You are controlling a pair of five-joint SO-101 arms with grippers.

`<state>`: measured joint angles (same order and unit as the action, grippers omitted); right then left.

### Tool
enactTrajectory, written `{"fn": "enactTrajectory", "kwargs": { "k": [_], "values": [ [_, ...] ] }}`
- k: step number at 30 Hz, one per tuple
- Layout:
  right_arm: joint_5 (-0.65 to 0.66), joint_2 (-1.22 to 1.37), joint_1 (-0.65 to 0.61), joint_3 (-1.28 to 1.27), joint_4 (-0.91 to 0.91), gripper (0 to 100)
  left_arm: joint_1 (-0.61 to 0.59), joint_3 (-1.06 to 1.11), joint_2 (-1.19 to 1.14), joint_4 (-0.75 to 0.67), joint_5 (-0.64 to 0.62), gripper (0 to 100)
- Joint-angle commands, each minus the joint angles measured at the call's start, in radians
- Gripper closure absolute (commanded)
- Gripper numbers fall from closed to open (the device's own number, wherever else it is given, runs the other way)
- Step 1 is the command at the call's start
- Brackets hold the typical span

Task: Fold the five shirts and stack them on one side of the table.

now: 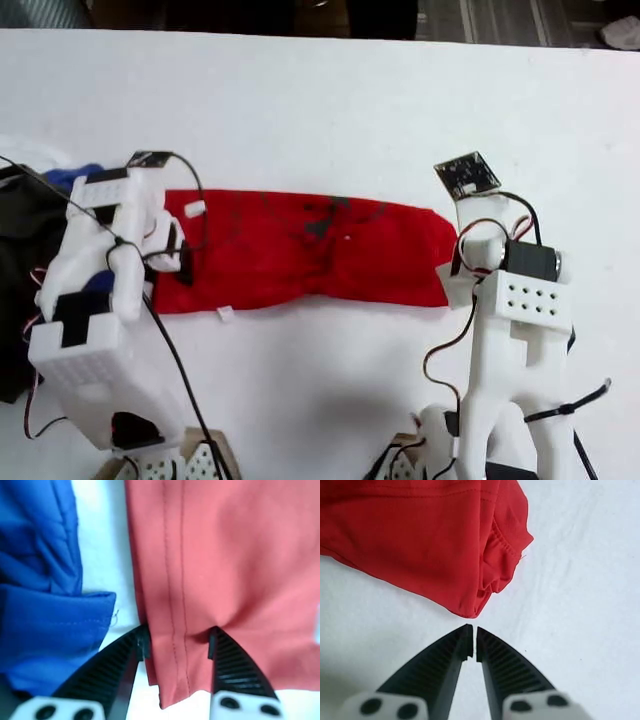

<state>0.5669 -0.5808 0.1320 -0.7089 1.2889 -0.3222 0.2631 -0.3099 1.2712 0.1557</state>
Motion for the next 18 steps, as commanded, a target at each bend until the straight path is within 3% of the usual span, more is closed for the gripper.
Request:
{"fn": "enactTrajectory", "kwargs": {
  "k": [1, 9, 18],
  "values": [
    [-0.009, -0.033, 0.010, 0.005, 0.008, 97.8, -0.011, -0.013, 0.055, -0.005, 0.020, 79],
    [-0.008, -0.036, 0.010, 0.005, 0.008, 97.8, -0.080, -0.024, -0.031, -0.089, 0.040, 79],
    [-0.008, -0.031, 0.008, 0.005, 0.004, 97.8, -0.080, -0.024, -0.038, -0.087, 0.040, 79]
  ]
}}
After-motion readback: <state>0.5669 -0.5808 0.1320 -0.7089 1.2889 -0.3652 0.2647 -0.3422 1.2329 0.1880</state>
